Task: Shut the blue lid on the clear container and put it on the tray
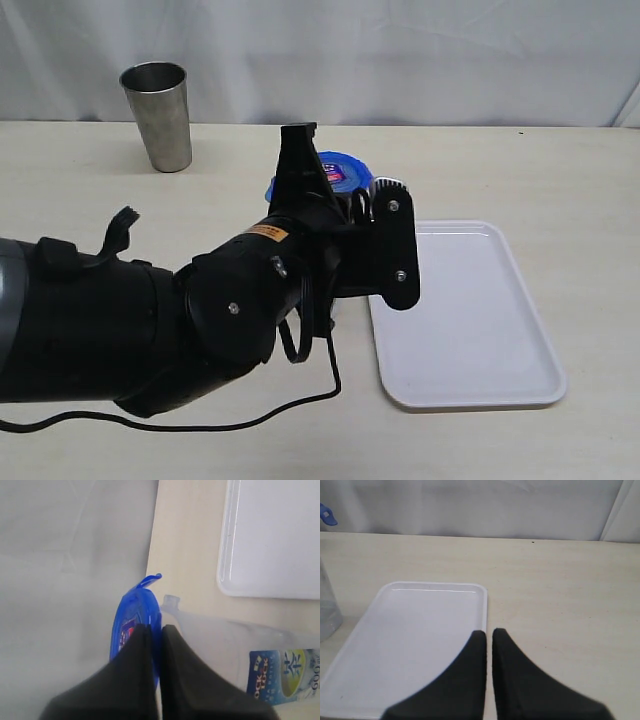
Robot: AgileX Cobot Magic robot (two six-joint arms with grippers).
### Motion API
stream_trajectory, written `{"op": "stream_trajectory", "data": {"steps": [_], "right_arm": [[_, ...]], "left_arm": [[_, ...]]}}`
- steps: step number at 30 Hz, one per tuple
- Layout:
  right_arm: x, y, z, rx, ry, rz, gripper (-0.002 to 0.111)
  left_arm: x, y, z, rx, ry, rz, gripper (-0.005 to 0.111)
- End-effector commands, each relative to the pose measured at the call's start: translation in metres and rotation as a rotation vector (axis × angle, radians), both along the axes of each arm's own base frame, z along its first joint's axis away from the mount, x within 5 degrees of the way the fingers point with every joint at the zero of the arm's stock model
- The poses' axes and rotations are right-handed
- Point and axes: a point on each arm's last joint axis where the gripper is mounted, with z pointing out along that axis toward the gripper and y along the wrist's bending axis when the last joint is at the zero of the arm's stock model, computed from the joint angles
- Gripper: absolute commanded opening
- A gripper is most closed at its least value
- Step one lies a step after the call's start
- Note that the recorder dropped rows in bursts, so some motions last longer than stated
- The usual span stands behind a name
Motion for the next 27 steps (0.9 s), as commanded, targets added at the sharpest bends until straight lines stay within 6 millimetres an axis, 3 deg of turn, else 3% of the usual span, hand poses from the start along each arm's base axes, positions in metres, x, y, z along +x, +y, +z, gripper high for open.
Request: {"op": "stream_trajectory", "data": {"steps": [1, 27], "right_arm": [[-0.0001, -0.0002, -0.0005, -0.002, -0.004, -0.003, 0.004], [-0.0001, -0.0002, -0.0005, -0.002, -0.004, -0.003, 0.004]], "left_arm": [[-0.0034, 0.0000, -0.0003, 0.006, 0.017, -0.001, 0.000], [-0.0019, 0.0041, -0.0012, -0.015, 0.038, 0.063, 0.000]]}}
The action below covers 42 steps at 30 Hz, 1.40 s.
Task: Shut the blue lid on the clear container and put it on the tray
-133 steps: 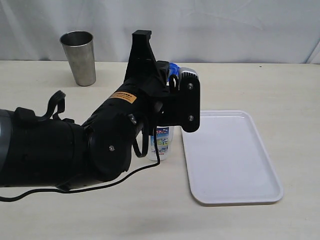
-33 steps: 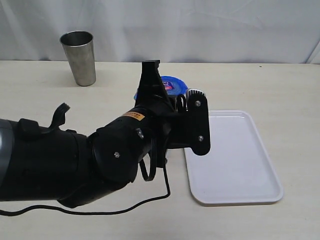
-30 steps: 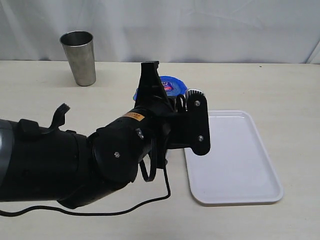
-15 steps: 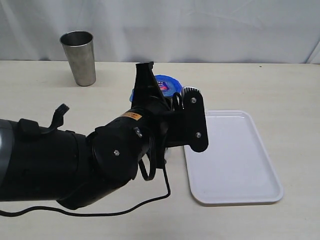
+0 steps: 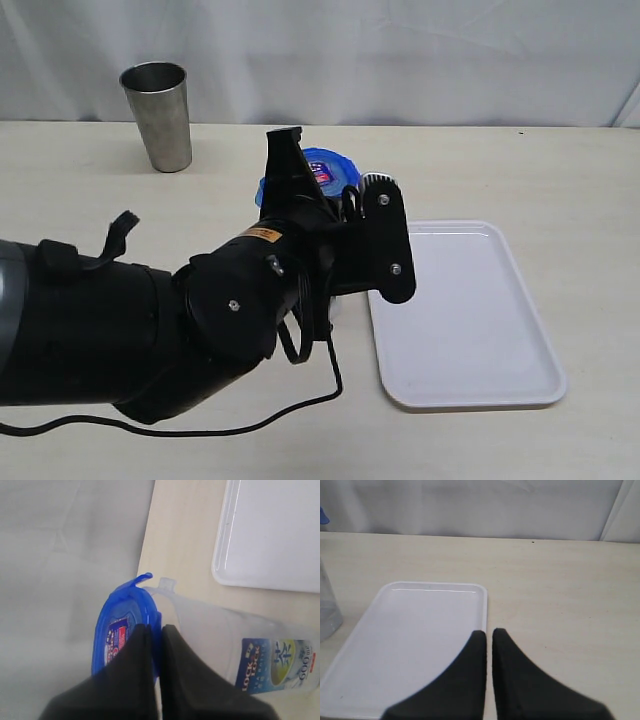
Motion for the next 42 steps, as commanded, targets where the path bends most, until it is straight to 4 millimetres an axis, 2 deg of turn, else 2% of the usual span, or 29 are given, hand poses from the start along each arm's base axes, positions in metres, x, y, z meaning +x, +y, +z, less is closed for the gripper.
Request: {"op": "stream_trajectory", "data": {"steps": [1, 13, 22, 42], "right_arm": [[0.000, 0.000, 0.000, -0.002, -0.004, -0.003, 0.004], [0.000, 0.000, 0.000, -0.002, -0.004, -0.003, 0.004], [0.000, 0.000, 0.000, -0.002, -0.004, -0.003, 0.004], [0.000, 0.000, 0.000, -0.002, -0.004, -0.003, 0.004]], "left_arm": [[-0.001, 0.001, 0.001, 0.014, -0.003, 0.001, 0.000], [-0.003, 0.005, 0.017, -0.030, -0.022, 0.001, 0.000], [-0.007, 0.001, 0.014, -0.040, 0.036, -0.055, 0.000], [-0.006, 0.006, 0.012, -0.038, 0.028, -0.003, 0.000]]}}
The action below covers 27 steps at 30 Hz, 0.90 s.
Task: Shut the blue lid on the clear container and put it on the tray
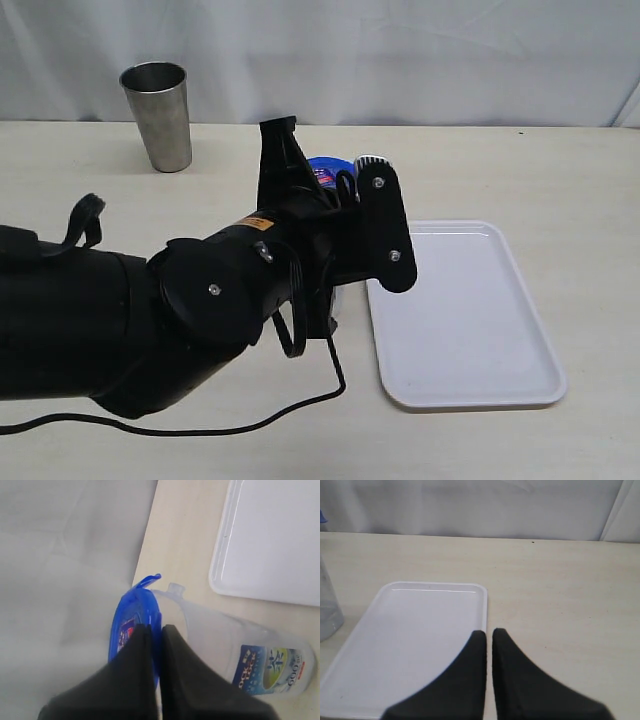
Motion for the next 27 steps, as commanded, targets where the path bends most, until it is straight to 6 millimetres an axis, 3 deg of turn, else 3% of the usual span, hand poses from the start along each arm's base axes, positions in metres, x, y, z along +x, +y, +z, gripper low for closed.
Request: {"op": "stream_trajectory", "data": {"steps": [1, 8, 27], "right_arm": [[-0.0001, -0.0002, -0.0005, -0.002, -0.004, -0.003, 0.004], [-0.0001, -0.0002, -0.0005, -0.002, -0.004, -0.003, 0.004], [-0.0001, -0.0002, -0.0005, -0.002, -0.004, -0.003, 0.004]], "left_arm": [[-0.0024, 0.0049, -0.0034, 0.029, 0.001, 0.003, 0.000], [-0.0041, 0.0078, -0.0084, 0.053, 0.000, -0.007, 0.000], [-0.0017, 0.0077, 0.0005, 0.049, -0.075, -0.010, 0.000]]}}
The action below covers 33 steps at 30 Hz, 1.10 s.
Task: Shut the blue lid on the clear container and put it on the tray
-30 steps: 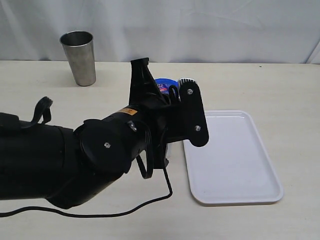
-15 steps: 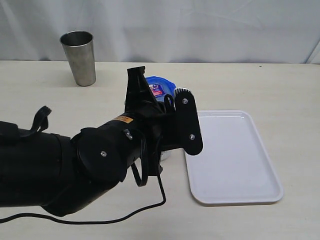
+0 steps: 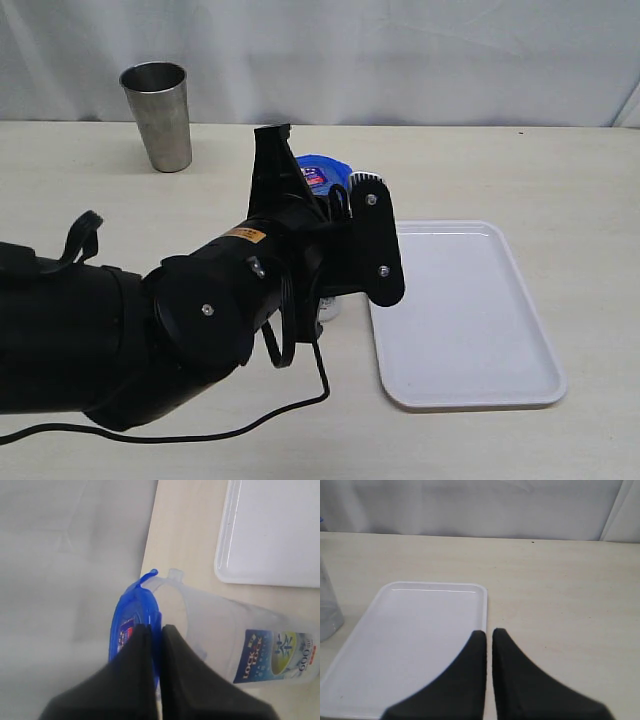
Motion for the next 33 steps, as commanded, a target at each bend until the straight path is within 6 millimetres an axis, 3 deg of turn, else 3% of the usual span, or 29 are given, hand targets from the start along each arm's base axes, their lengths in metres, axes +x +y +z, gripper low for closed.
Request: {"op": "stream_trajectory", "data": {"steps": [1, 33], "right_arm": [[0.000, 0.000, 0.000, -0.002, -0.004, -0.003, 0.004], [0.000, 0.000, 0.000, -0.002, -0.004, -0.003, 0.004]], "left_arm": [[-0.001, 0.001, 0.007, -0.003, -0.035, -0.008, 0.000], [0.004, -0.003, 0.021, -0.057, -0.153, -0.021, 0.000]]}}
